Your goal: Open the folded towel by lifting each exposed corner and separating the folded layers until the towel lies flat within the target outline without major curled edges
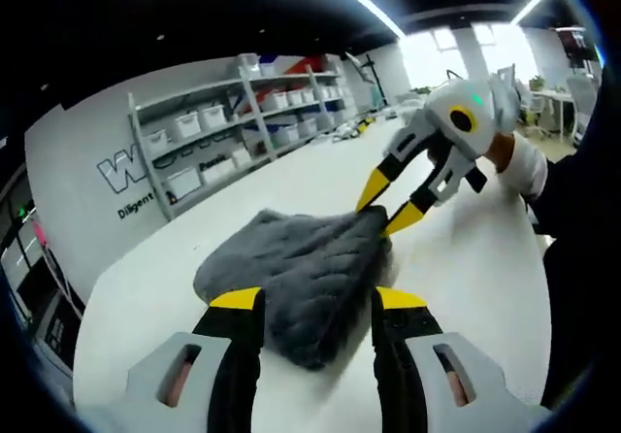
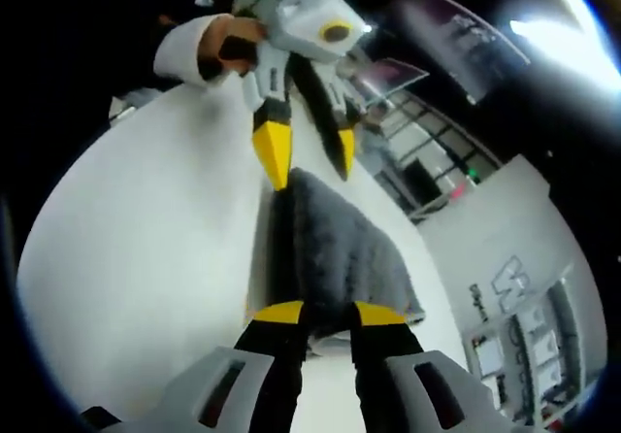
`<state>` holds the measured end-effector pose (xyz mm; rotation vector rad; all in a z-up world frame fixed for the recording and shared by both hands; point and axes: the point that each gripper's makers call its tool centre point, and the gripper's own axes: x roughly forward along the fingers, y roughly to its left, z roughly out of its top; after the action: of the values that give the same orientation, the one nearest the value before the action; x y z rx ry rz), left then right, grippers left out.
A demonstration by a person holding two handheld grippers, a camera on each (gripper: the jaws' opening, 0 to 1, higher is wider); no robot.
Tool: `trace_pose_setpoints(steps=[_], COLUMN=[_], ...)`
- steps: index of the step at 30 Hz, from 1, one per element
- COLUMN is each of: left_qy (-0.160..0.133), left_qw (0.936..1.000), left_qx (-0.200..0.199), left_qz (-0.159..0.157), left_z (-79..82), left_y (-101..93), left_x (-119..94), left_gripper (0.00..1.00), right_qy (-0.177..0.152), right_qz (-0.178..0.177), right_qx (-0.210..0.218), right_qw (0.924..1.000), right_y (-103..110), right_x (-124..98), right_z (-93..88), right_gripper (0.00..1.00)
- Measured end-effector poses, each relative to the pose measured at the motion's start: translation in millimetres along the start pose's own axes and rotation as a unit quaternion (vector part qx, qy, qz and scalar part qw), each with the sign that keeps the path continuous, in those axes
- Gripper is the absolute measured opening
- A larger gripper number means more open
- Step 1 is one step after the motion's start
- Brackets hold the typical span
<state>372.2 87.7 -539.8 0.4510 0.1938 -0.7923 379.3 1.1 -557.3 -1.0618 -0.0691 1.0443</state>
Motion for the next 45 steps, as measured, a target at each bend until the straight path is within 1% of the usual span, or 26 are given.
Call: trace_pose_setpoints(steps=[5,8,9,12,14,17,23,24,25,26,28,31,33,36,40,43,45], left_qy=[-0.002,-0.010,-0.014,-0.022,-0.026,-0.029,-0.037,-0.053,-0.060,-0.065,-0.071,-0.070,-0.058,-0.053,-0.060,-0.066,-0.068], left_qw=[1.0000,0.9999,0.9998,0.9994,0.9993,0.9991,0.9976,0.9948,0.9932,0.9912,0.9898,0.9895,0.9897,0.9892,0.9876,0.9843,0.9832], left_qx=[0.008,0.010,0.013,0.027,0.028,0.032,0.055,0.077,0.088,0.102,0.113,0.115,0.119,0.124,0.129,0.140,0.141], left_qz=[-0.004,-0.007,-0.008,-0.006,-0.003,-0.001,0.020,0.039,0.048,0.054,0.051,0.054,0.053,0.057,0.066,0.085,0.093], left_z=[1.7,5.1,6.6,9.2,11.2,12.4,17.0,24.2,27.4,31.1,34.8,34.9,28.8,25.8,29.5,34.1,33.9], left_y=[-6.5,-10.7,-12.8,-14.8,-14.3,-15.2,-12.6,-8.3,-7.5,-9.3,-14.3,-16.8,-18.5,-19.8,-21.2,-16.6,-14.9], left_x=[5.5,7.2,7.9,8.6,9.1,10.0,10.5,9.1,7.9,6.0,5.5,7.6,11.8,14.3,15.0,15.2,16.2], left_gripper=[0.43,0.43,0.42,0.38,0.37,0.37,0.36,0.36,0.35,0.35,0.34,0.34,0.34,0.36,0.36,0.35,0.34], right_qy=[0.002,-0.006,-0.008,-0.010,-0.012,-0.016,-0.028,-0.030,-0.032,-0.032,-0.039,-0.044,-0.048,-0.052,-0.055,-0.057,-0.060], right_qz=[-0.002,-0.012,-0.016,-0.020,-0.022,-0.025,-0.035,-0.037,-0.038,-0.038,-0.049,-0.054,-0.060,-0.061,-0.067,-0.069,-0.071], right_qx=[0.007,0.016,0.018,0.021,0.024,0.028,0.042,0.047,0.051,0.054,0.061,0.071,0.069,0.067,0.063,0.063,0.060], right_qw=[1.0000,0.9998,0.9997,0.9995,0.9994,0.9992,0.9981,0.9977,0.9975,0.9973,0.9961,0.9950,0.9947,0.9945,0.9942,0.9940,0.9938], right_y=[-2.8,-9.3,-8.6,-8.5,-5.7,-6.4,-14.9,-16.3,-17.9,-18.8,-23.2,-26.1,-27.2,-26.6,-28.1,-28.6,-28.7], right_x=[0.2,-2.5,-3.3,-3.7,-3.6,-4.7,-8.8,-8.7,-8.6,-8.6,-9.9,-11.2,-10.8,-9.3,-8.5,-8.6,-8.8], right_z=[-1.6,4.1,9.2,12.7,19.6,24.7,33.1,34.1,34.3,35.1,38.5,41.4,44.2,48.4,53.0,55.9,58.6], right_gripper=[0.08,0.06,0.06,0.06,0.05,0.05,0.05,0.05,0.05,0.05,0.05,0.05,0.05,0.05,0.05,0.05,0.05])
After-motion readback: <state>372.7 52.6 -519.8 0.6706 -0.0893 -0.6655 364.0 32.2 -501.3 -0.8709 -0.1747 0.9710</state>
